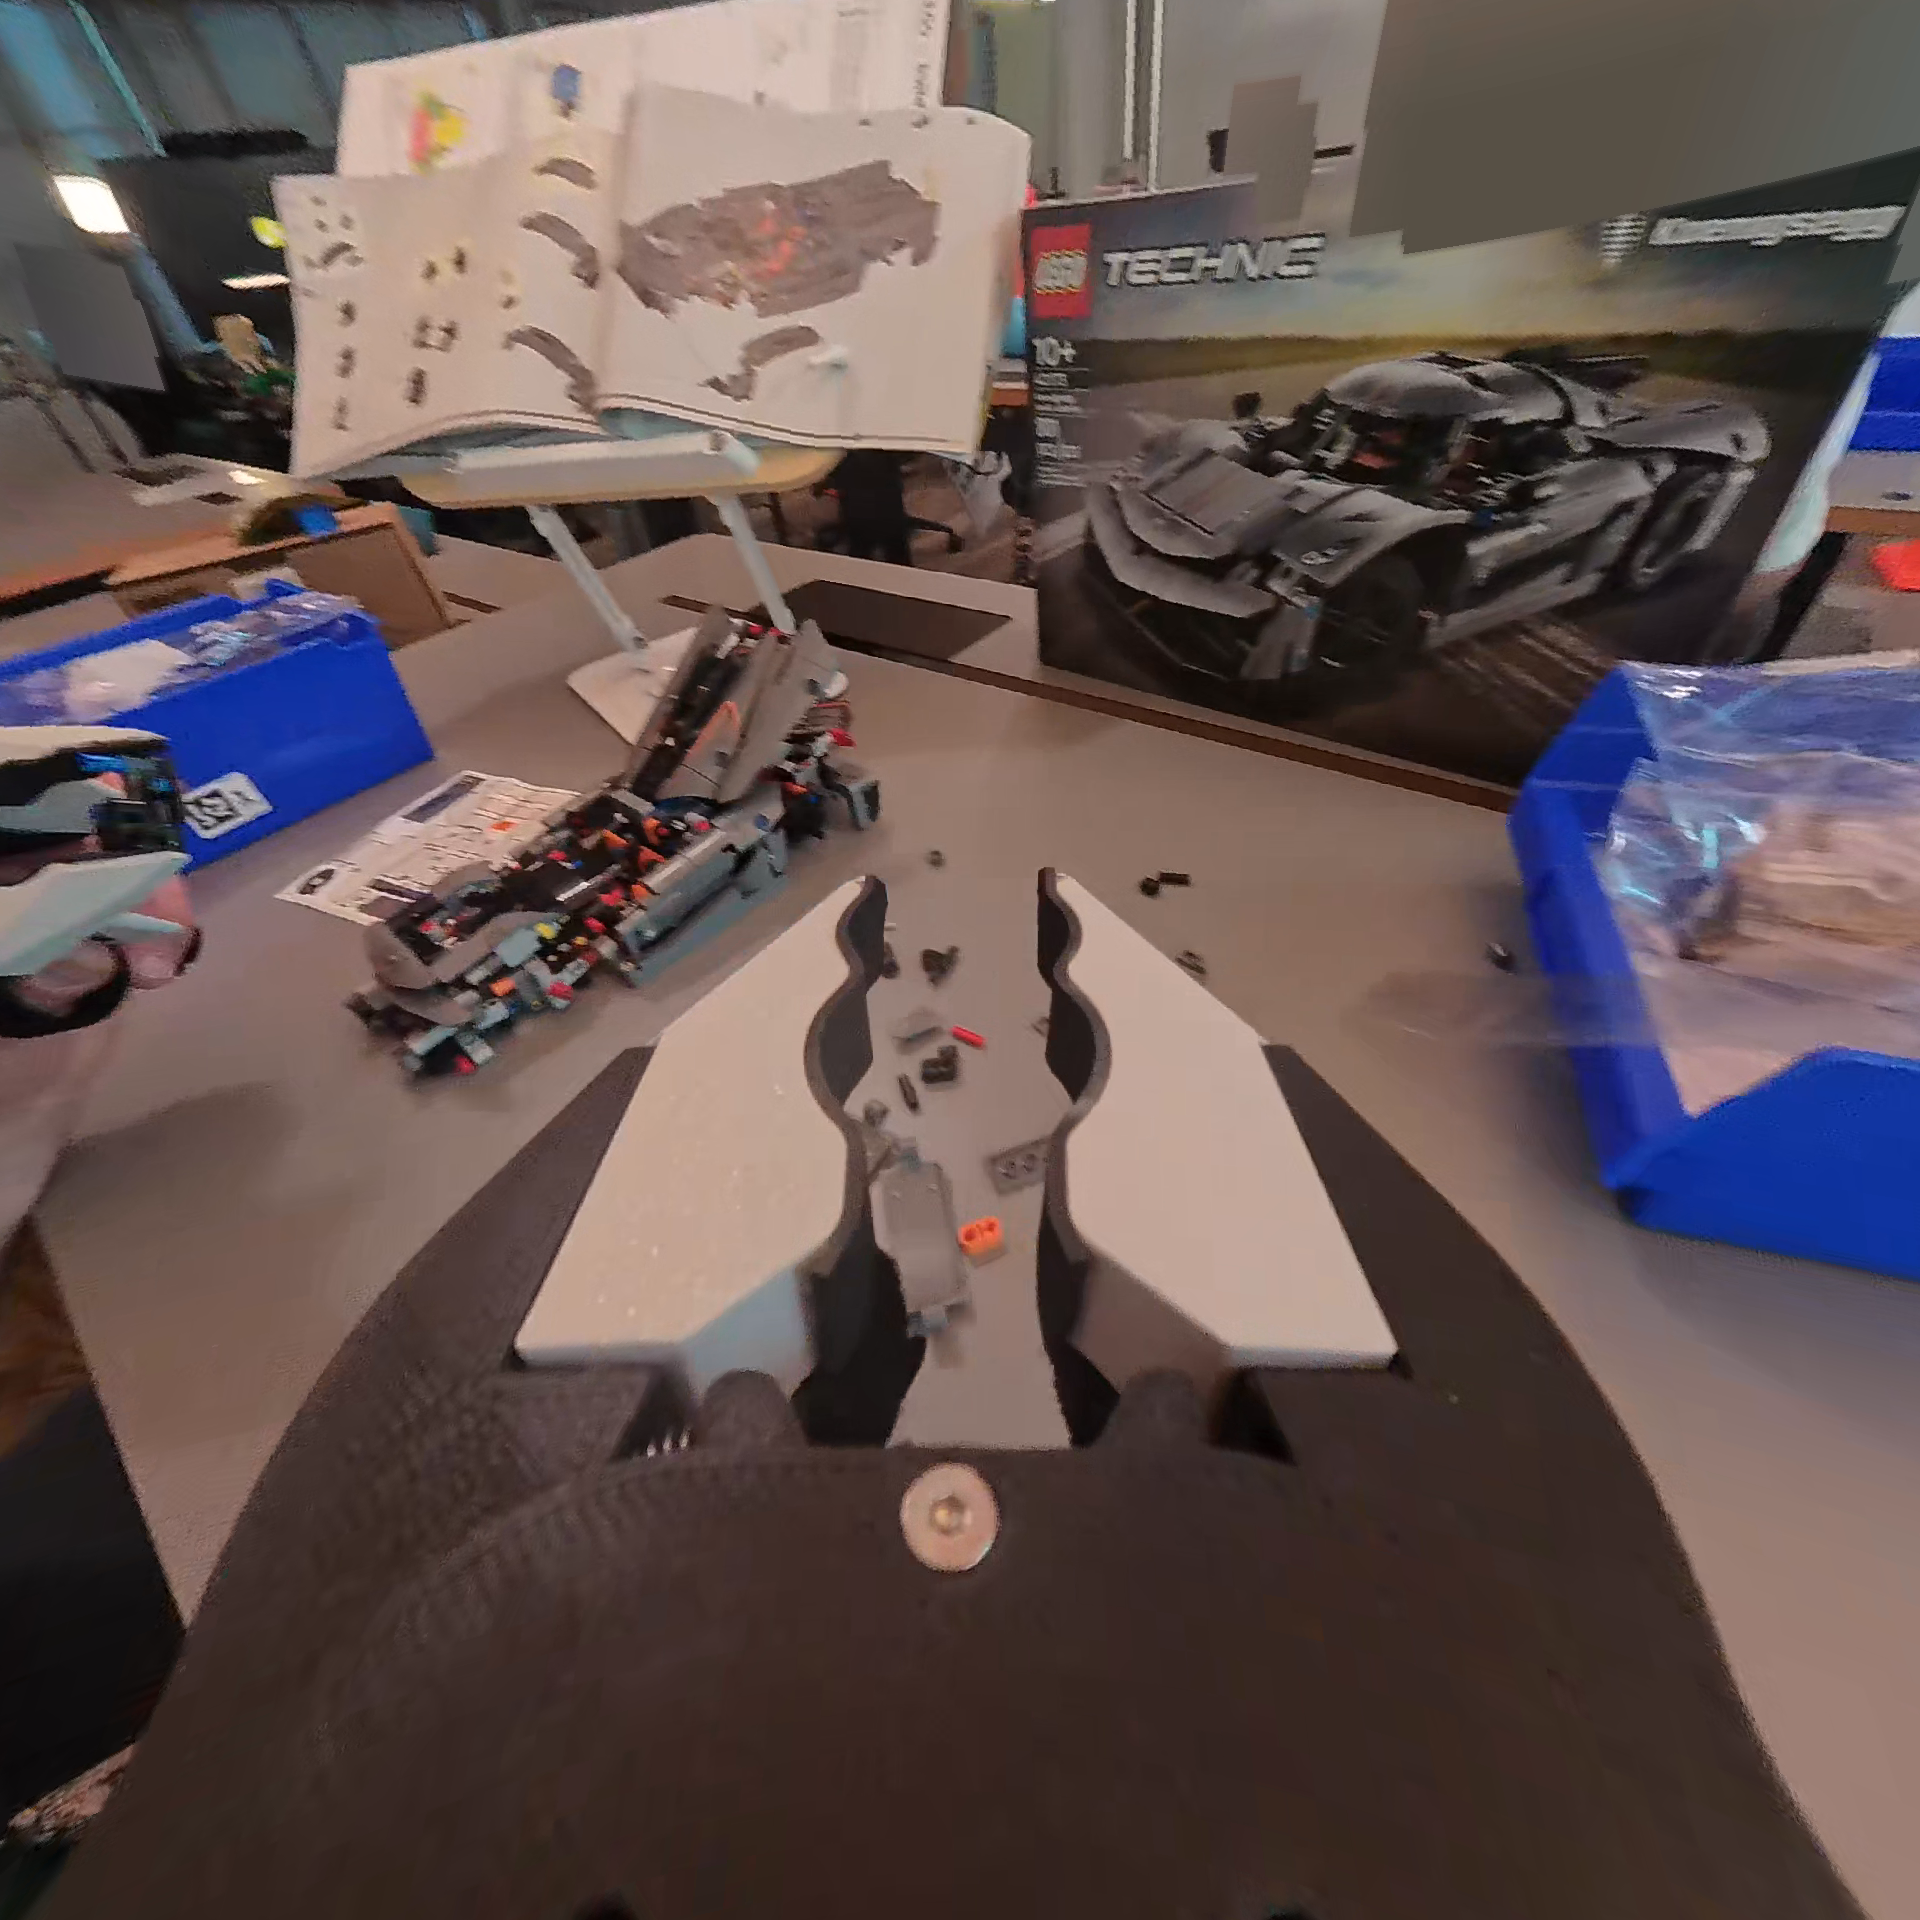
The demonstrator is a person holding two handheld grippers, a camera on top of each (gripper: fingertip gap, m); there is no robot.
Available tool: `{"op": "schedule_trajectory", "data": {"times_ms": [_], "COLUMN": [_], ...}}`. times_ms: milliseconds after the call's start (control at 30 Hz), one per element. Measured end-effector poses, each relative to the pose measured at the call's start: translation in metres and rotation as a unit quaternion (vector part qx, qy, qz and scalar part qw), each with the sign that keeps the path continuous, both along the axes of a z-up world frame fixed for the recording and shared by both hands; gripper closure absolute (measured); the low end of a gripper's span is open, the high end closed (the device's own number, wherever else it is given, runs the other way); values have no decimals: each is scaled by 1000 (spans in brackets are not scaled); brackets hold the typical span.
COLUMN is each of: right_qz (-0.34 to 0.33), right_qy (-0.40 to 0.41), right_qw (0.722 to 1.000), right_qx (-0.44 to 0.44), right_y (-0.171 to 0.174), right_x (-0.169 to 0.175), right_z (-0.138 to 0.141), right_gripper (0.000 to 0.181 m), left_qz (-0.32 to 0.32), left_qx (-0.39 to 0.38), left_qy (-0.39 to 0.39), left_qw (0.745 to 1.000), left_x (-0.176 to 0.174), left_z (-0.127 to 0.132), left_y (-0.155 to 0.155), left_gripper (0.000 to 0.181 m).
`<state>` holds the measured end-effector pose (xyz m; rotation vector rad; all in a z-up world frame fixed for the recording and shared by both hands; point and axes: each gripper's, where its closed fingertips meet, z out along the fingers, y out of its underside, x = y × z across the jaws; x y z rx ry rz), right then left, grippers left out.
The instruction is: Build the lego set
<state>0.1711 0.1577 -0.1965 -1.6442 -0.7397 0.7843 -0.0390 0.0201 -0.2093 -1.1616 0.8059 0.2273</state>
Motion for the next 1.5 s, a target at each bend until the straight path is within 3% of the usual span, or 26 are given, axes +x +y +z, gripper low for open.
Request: {"op": "schedule_trajectory", "data": {"times_ms": [200, 533, 767, 1033, 1267, 1500], "right_qz": [-33, -21, 76, 211, 234, 255], "right_qy": [-31, -42, -139, -289, -370, -366], "right_qw": [999, 998, 986, 932, 897, 891], "right_qx": [-19, -40, -47, -63, -68, -86], "right_y": [15, 31, 30, 38, 55, 45], "right_x": [23, 19, -46, -140, -164, -164], "right_z": [-16, -37, -56, -124, -174, -175], "right_gripper": [154, 155, 158, 159, 161, 175], "left_qz": [-3, 4, 2, -2, -9, -10], "left_qx": [-9, -20, -31, -40, -47, -51], "left_qy": [-2, -2, 2, -7, 0, -4], "left_qw": [1000, 1000, 1000, 999, 999, 999], "left_x": [0, -4, -1, -5, -2, -3], "left_z": [-3, -9, -13, -15, -19, -19], "left_y": [3, 6, 9, 11, 11, 13], "left_gripper": [150, 150, 150, 150, 150, 150]}}
